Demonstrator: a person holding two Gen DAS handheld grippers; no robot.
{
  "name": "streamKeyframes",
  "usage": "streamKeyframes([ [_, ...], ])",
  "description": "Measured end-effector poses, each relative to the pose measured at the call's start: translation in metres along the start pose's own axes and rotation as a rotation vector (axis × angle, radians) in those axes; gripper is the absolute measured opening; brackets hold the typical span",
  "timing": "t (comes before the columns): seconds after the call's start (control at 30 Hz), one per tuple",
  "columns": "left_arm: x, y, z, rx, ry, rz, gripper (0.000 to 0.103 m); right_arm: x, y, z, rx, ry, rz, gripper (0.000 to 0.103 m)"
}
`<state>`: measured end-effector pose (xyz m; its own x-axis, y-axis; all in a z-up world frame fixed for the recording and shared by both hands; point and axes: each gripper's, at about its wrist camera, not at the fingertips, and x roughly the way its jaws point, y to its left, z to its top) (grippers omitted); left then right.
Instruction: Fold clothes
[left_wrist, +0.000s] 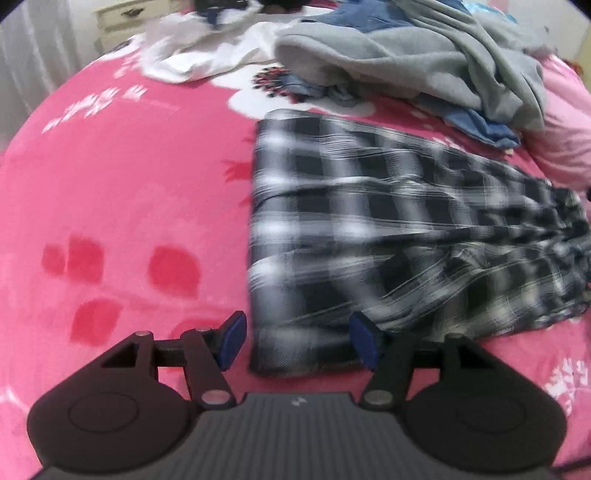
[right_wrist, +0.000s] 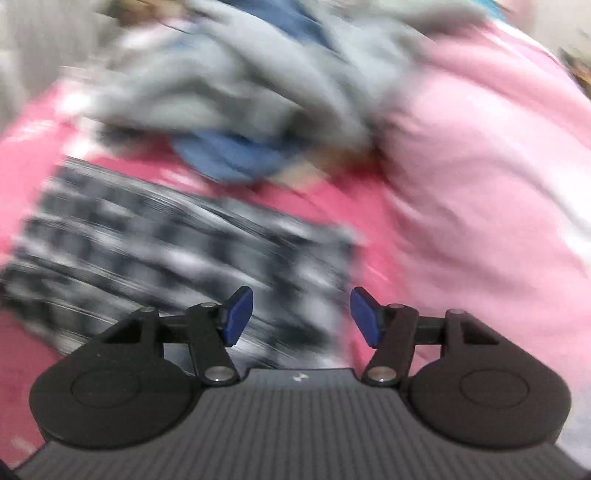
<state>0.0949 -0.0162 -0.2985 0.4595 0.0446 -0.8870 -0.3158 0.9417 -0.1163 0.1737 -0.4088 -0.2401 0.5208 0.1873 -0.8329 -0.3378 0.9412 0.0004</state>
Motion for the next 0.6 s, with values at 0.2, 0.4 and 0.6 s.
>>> streamKeyframes([
  [0.2, 0.008, 0.029, -0.005, -0.116, -0.009, -0.027, 0.055, 0.063, 0.107, 0.032, -0.118, -0.021, 0.29, 0.031],
  [0.4, 0.028, 0.054, -0.013, -0.249, 0.016, -0.182, 0.027, 0.09, 0.153, 0.061, -0.146, -0.021, 0.322, 0.023],
  [0.6, 0.032, 0.065, -0.016, -0.26, 0.01, -0.256, 0.028, 0.105, 0.187, 0.092, -0.166, -0.017, 0.298, 0.021],
])
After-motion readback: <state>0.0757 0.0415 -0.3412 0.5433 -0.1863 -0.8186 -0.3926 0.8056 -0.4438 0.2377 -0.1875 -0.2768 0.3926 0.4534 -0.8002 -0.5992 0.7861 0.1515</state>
